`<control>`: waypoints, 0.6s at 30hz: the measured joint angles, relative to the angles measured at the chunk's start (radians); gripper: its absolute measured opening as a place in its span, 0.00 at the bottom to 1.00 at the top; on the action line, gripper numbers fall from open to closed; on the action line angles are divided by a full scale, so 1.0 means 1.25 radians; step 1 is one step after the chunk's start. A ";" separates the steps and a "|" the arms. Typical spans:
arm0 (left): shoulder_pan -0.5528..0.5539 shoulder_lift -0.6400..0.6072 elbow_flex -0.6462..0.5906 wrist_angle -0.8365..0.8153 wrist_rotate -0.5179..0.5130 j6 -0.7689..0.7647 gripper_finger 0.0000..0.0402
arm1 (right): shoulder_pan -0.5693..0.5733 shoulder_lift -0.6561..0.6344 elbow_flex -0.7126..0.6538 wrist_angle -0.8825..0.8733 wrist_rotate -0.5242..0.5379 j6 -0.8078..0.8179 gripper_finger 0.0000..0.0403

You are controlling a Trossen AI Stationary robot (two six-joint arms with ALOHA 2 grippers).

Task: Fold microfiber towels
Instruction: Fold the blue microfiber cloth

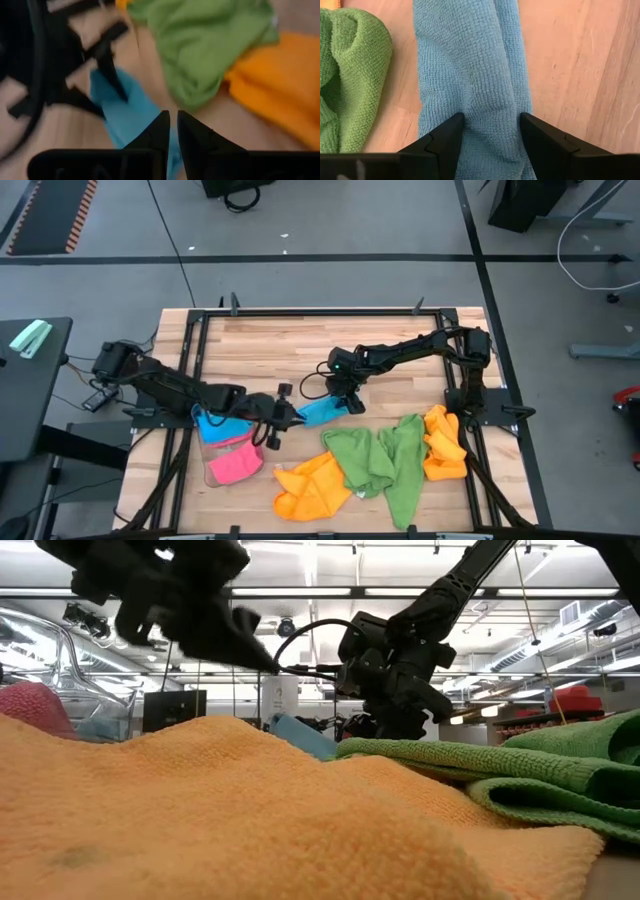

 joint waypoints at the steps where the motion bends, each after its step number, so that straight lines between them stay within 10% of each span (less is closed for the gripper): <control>1: -0.004 0.001 0.000 0.029 0.000 0.003 0.11 | 0.001 0.000 0.000 -0.001 0.000 0.000 0.51; 18: -0.032 0.244 0.030 0.254 -0.073 -0.125 0.07 | 0.006 0.001 0.000 0.003 0.014 0.025 0.51</control>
